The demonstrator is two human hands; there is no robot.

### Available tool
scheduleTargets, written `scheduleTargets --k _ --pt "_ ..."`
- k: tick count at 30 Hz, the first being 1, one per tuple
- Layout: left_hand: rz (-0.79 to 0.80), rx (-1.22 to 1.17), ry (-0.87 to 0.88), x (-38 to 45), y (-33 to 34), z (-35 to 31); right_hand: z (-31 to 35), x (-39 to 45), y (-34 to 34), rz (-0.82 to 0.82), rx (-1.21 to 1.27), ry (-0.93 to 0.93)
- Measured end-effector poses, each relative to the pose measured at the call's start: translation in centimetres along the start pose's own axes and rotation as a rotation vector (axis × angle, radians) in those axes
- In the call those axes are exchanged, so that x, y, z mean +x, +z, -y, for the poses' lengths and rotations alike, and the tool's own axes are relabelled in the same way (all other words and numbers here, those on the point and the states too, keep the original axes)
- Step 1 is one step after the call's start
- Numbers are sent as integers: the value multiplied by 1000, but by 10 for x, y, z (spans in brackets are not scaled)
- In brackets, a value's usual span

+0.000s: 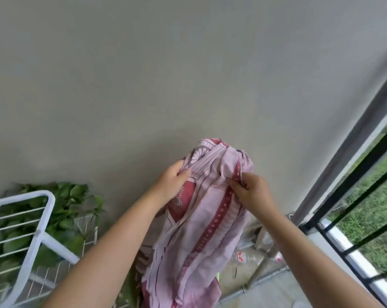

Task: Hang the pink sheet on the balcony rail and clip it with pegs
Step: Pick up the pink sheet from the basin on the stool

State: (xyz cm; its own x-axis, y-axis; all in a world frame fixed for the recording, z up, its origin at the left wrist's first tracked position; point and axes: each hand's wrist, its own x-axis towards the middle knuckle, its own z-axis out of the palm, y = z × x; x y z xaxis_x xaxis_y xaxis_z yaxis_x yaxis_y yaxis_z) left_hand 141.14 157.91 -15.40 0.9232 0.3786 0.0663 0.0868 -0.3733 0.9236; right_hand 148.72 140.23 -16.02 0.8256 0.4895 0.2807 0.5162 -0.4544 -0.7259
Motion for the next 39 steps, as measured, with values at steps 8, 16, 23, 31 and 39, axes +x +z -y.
scheduleTargets --k 8,16,23,31,39 --pt "138 7 11 -29 -5 11 2 -70 -44 492 -406 323" --pt "410 47 -117 -99 -1 71 -54 -100 39 449 186 820" --pt "1094 783 -313 -127 -7 135 -63 -166 109 652 -238 357" --pt "761 645 -571 -137 62 205 -81 -261 133 672 -372 88" --pt "581 427 -685 -162 103 234 -91 -304 125 650 -358 145"
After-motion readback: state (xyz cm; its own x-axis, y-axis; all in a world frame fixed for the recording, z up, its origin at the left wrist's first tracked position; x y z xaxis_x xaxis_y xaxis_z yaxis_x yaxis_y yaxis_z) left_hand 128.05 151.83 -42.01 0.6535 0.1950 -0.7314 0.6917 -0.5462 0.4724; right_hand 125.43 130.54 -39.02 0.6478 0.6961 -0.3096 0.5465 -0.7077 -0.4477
